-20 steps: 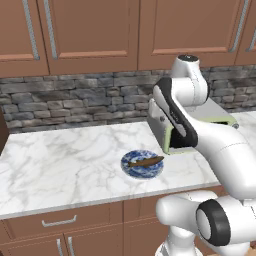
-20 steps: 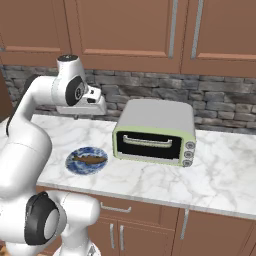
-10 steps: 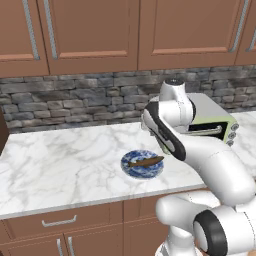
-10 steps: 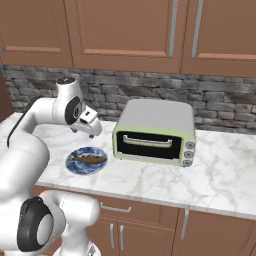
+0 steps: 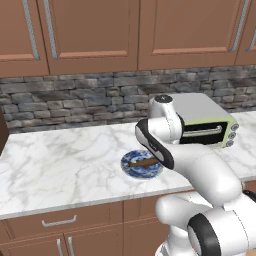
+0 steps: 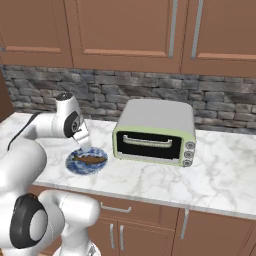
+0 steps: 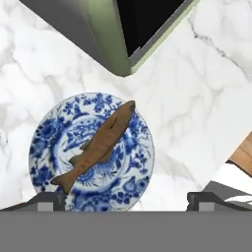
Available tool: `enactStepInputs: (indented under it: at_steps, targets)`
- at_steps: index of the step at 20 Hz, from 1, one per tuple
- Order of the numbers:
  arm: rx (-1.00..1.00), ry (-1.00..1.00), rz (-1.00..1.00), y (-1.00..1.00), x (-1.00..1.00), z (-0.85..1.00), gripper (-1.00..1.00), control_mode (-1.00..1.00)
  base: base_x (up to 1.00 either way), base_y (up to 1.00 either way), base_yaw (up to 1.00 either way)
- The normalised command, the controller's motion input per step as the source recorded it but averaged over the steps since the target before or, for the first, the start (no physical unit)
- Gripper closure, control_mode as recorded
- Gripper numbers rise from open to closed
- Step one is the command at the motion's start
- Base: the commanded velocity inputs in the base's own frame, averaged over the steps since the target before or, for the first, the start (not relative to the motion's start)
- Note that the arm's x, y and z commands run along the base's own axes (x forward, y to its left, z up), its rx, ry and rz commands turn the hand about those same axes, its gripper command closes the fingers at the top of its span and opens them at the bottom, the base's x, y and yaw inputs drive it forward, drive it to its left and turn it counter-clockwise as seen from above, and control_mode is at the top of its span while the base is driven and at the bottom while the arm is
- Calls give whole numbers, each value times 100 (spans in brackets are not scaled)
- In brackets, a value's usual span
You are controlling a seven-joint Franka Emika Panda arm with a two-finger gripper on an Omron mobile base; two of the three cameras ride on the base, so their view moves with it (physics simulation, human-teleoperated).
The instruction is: Place the fish on the counter behind the older fish on the same shelf of the fridge to maintain FIFO order. Close the fridge door when finished.
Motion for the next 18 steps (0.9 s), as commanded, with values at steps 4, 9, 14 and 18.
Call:
enactStepInputs:
  at_steps: [4,9,14,18]
  targets:
    - [13,0,-29,-1,5,-37,-100,-100,0,0,0]
    - [13,0,-10,0,23,-35,-100,-100,0,0,0]
    - [6,1,-1,-12,12,-15,-100,-100,0,0,0]
    - [2,0,0,-2,23,-26,-100,-100,0,0,0]
